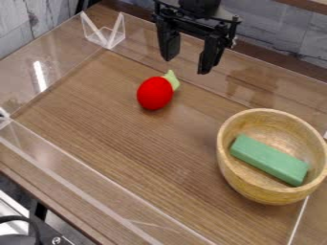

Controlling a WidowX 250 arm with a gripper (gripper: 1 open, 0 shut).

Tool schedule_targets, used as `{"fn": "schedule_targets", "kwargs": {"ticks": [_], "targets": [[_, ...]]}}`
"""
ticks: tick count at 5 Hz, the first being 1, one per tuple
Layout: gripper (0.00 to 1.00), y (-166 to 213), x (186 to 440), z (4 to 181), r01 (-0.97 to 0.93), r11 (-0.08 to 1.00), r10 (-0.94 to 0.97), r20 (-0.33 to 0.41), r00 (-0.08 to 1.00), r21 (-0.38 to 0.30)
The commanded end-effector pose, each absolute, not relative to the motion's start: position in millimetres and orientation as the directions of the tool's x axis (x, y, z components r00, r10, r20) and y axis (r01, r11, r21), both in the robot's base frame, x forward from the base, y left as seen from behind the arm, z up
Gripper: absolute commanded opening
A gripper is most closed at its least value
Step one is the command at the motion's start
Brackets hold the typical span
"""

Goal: Move the red fruit to the right side of the table

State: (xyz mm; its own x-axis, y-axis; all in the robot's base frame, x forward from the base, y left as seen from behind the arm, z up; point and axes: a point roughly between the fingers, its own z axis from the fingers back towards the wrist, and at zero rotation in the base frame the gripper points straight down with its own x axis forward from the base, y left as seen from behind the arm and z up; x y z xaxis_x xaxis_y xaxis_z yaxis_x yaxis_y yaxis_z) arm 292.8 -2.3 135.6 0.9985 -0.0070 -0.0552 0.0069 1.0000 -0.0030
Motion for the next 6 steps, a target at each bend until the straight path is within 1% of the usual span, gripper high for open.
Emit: {"fn": "schedule_targets", "kwargs": {"ticks": [1, 2, 3, 4, 6], "targets": [[1.0, 5.8, 280.8, 128.3, -0.008, 1.0, 0.007, -0.075, 0.997, 0.0], [1.0, 29.3, 265.9, 117.7, -0.059, 0.998, 0.059, -0.06, 0.996, 0.008], [1.0, 50.3, 277.8, 117.3, -0.085, 0.996, 0.086, 0.014, 0.996, -0.015], [1.0, 57.1, 287.6, 115.1, -0.1, 0.995, 0.101, 0.057, 0.993, -0.029], [1.0, 63.5, 294.3, 102.5, -0.238, 0.97, 0.241, 0.084, 0.967, -0.038]]}}
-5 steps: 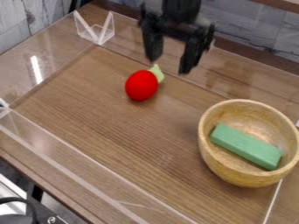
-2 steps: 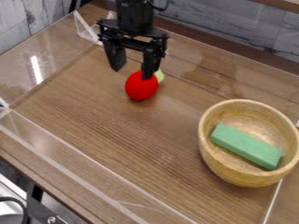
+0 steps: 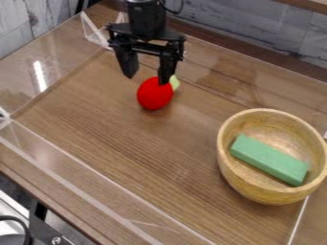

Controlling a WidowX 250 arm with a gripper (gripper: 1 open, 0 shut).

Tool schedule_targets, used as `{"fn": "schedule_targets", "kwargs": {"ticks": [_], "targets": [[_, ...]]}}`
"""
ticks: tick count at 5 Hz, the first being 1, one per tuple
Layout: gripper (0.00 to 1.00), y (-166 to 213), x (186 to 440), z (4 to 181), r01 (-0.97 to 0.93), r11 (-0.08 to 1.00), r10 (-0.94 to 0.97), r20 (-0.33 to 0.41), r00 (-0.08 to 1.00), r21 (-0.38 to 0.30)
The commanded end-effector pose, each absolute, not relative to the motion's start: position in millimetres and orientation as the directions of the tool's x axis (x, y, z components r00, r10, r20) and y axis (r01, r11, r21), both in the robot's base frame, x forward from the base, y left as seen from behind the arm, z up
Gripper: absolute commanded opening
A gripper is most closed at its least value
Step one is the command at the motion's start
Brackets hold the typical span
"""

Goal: Move the red fruit to the right side of the table

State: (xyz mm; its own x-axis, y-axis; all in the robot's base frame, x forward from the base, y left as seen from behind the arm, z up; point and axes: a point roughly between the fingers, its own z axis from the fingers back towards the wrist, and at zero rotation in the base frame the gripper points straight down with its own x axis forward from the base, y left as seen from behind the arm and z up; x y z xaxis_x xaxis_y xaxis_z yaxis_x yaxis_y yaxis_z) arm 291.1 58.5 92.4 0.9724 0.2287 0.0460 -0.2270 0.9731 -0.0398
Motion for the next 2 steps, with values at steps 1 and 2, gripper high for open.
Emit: {"fn": "schedule_targets", "kwargs": {"ticks": [1, 2], "targets": [[1.0, 62.0, 296.6, 95.9, -0.197, 0.98, 0.2, 0.092, 0.975, -0.042], [1.0, 59.2, 297.7, 91.6, -0.148, 0.988, 0.152, 0.103, 0.983, -0.046]]}}
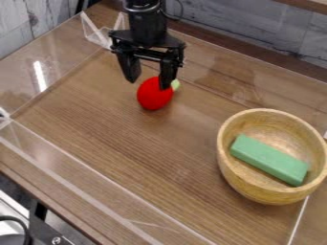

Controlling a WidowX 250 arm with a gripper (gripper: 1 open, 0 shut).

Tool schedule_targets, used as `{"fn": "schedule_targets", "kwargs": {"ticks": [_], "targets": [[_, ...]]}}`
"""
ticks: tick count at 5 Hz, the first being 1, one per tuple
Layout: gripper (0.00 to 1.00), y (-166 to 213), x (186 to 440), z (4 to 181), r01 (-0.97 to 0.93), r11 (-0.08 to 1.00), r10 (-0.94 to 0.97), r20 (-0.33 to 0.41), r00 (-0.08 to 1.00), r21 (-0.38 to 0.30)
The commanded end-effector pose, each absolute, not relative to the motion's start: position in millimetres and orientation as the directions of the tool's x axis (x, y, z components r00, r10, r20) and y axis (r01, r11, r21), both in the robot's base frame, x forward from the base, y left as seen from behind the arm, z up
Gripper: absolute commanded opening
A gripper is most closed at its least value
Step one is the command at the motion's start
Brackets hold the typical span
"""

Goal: Move the red fruit to the right side of the table

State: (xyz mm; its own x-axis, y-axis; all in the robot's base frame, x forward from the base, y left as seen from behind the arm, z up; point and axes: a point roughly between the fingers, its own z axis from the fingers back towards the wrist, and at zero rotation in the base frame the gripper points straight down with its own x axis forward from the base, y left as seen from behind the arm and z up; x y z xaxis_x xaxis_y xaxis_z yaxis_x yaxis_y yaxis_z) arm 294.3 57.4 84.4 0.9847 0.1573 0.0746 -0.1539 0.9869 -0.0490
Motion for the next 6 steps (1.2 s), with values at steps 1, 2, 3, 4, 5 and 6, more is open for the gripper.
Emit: {"fn": "schedule_targets", "kwargs": {"ticks": [1, 2, 3, 4, 5, 6], "targets": [[1.0, 43.6, 295.6, 77.1, -0.242, 0.969, 0.246, 0.117, 0.962, -0.046], [1.0, 40.3, 300.2, 64.5, -0.321, 0.946, 0.323, 0.164, 0.932, -0.044], [1.0, 69.8, 308.1, 61.8, -0.259, 0.965, 0.263, 0.198, 0.944, -0.047], [1.0, 83.7, 306.9, 75.5, -0.209, 0.976, 0.218, 0.229, 0.949, -0.062], [1.0, 89.5, 304.4, 81.1, -0.163, 0.985, 0.173, 0.23, 0.958, -0.061], [1.0, 74.7, 296.1, 86.2, -0.181, 0.982, 0.189, 0.247, 0.951, -0.054]]}}
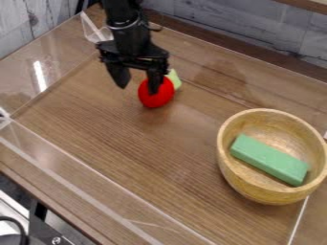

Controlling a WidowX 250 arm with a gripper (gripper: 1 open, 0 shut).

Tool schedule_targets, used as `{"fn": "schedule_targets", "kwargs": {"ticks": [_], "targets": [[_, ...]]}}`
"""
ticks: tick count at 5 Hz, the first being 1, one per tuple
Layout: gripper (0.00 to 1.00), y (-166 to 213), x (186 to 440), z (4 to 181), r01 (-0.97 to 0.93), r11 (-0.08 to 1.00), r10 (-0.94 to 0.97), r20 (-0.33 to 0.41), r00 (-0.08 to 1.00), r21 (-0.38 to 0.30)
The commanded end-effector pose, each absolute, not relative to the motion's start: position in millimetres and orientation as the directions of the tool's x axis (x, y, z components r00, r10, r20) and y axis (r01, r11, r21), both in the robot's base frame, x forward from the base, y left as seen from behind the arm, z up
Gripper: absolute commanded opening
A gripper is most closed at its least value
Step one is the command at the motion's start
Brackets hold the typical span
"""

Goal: Move the red fruit to the right side of the table

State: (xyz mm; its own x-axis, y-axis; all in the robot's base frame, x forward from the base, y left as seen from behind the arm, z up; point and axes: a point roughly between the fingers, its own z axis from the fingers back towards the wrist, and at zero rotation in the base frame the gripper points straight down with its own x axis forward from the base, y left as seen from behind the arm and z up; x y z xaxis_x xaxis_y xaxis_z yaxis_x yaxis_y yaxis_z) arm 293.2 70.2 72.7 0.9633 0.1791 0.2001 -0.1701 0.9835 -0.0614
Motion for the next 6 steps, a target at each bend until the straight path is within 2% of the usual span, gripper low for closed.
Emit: {"fn": "schedule_targets", "kwargs": {"ticks": [1, 3, 5, 6], "targets": [[1.0, 60.9, 290.2, 84.7, -0.198, 0.979, 0.203, 0.256, 0.945, -0.047], [1.0, 42.7, 306.5, 97.2, -0.184, 0.982, 0.185, 0.281, 0.942, -0.03], [1.0, 57.8, 300.6, 75.4, -0.118, 0.993, 0.116, 0.281, 0.953, -0.011], [1.0, 55.9, 299.1, 89.2, -0.129, 0.992, 0.127, 0.287, 0.949, -0.014]]}}
